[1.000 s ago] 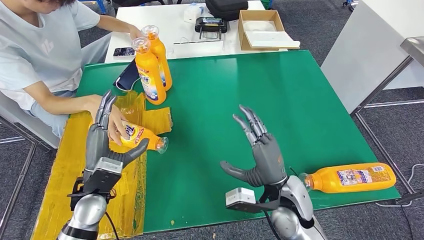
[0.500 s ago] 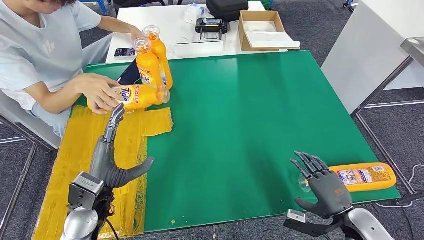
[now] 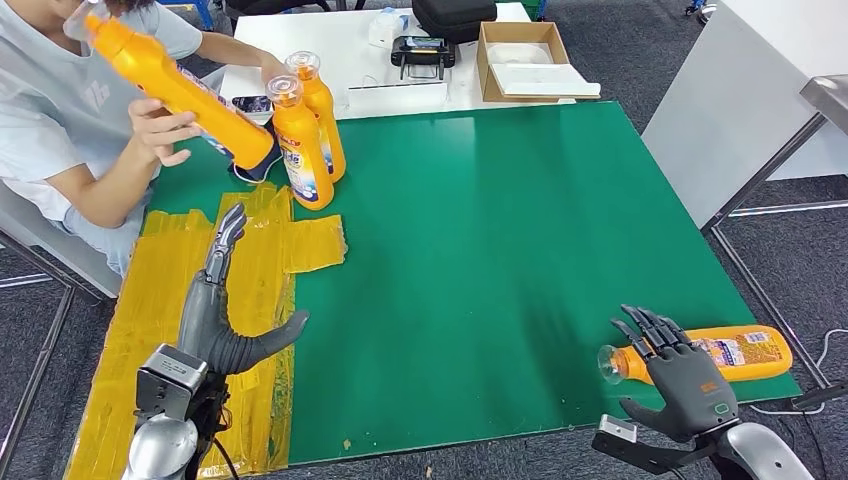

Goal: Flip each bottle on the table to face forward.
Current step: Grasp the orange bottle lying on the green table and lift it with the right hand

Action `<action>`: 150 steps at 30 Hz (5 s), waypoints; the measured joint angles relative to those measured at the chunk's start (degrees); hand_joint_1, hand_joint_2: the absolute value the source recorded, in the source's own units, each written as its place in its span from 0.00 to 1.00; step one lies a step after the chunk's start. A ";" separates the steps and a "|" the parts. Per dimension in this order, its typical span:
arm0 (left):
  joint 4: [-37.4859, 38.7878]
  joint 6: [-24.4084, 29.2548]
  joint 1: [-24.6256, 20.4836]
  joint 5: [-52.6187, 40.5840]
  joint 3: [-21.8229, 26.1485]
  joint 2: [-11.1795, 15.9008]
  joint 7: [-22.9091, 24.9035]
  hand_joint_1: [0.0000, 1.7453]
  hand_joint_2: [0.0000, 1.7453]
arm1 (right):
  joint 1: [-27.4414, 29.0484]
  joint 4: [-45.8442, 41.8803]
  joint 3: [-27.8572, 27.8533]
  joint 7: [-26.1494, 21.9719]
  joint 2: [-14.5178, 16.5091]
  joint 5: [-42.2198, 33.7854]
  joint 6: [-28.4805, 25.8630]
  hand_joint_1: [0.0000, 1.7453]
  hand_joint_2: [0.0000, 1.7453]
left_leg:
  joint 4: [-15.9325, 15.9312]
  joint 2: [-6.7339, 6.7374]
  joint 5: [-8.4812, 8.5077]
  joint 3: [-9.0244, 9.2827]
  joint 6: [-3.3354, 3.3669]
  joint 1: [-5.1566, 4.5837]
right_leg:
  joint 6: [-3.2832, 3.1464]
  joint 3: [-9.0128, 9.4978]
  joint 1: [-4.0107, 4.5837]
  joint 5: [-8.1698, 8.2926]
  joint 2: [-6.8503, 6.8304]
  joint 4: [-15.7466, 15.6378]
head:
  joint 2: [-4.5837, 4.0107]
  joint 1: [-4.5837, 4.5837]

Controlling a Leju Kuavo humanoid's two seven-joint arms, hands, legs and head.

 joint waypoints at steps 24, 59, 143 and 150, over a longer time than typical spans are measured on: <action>0.97 -2.27 -0.41 1.86 0.01 -0.46 1.01 0.00 1.00 | -3.44 8.88 -10.32 3.72 -2.26 7.28 3.80 0.00 1.00 | 0.00 0.01 0.02 0.01 0.02 -0.01 | 0.01 0.02 0.00 0.01 0.02 0.00 | 0.00 -0.01; 3.49 -3.44 -1.57 4.29 0.09 -0.48 0.95 0.00 1.00 | -11.09 25.49 -13.47 3.40 -3.53 9.03 5.78 0.00 1.00 | 0.00 0.01 0.02 0.01 0.03 -0.01 | 0.01 0.04 0.00 0.01 0.01 0.00 | 0.00 -0.01; 7.99 -4.00 -2.53 6.42 -0.33 -1.09 1.01 0.00 1.00 | -23.45 47.22 -5.94 3.78 -0.73 10.07 3.49 0.00 1.00 | -0.02 0.27 -0.33 1.58 0.38 0.08 | 0.07 1.16 0.09 -0.17 0.21 -0.61 | 0.00 0.02; 8.74 -3.99 -2.78 6.42 -0.41 -1.09 1.01 0.00 1.00 | -24.61 50.03 -5.87 3.50 -0.85 8.93 4.73 0.00 1.00 | -0.02 0.47 -0.34 1.69 0.39 0.11 | 0.09 1.25 0.11 -0.13 0.39 -0.72 | 0.00 0.03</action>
